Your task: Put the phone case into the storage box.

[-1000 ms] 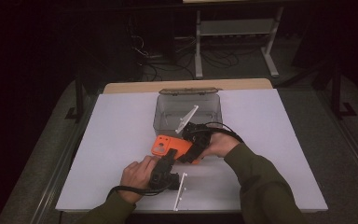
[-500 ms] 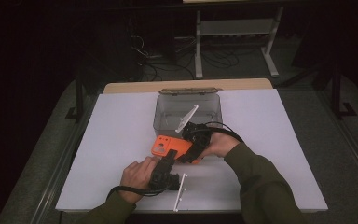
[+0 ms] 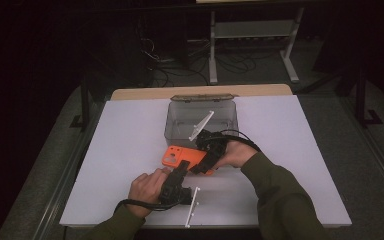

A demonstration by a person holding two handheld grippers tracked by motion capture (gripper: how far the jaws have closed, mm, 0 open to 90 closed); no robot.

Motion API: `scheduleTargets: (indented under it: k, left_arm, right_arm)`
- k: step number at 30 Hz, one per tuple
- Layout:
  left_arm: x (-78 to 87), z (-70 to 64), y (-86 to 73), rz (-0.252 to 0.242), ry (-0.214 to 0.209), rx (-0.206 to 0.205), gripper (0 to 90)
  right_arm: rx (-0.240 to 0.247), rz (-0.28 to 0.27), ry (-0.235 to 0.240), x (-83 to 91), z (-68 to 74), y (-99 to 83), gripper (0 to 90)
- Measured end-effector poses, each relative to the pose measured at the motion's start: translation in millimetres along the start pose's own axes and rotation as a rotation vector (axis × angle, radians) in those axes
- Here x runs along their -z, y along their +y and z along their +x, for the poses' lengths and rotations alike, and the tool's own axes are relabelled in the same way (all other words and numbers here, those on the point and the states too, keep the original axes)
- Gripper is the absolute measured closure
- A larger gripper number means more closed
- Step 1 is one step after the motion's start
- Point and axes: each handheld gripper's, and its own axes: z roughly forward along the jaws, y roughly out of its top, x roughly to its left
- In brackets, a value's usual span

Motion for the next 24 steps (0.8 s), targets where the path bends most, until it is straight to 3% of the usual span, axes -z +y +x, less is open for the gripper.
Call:
scheduleTargets:
  k: [15, 24]
  left_arm:
    - [1.7, 2.0, -0.9, 0.001, 0.008, -0.002, 80.0]
    - [1.4, 1.5, -1.2, 0.003, -0.002, -0.007, 80.3]
  right_arm:
    - [-0.002, 0.002, 0.025, -2.2, -2.6, 0.1, 15.1]
    - [0.004, -0.022, 0.027, -0.2, -0.5, 0.7, 10.1]
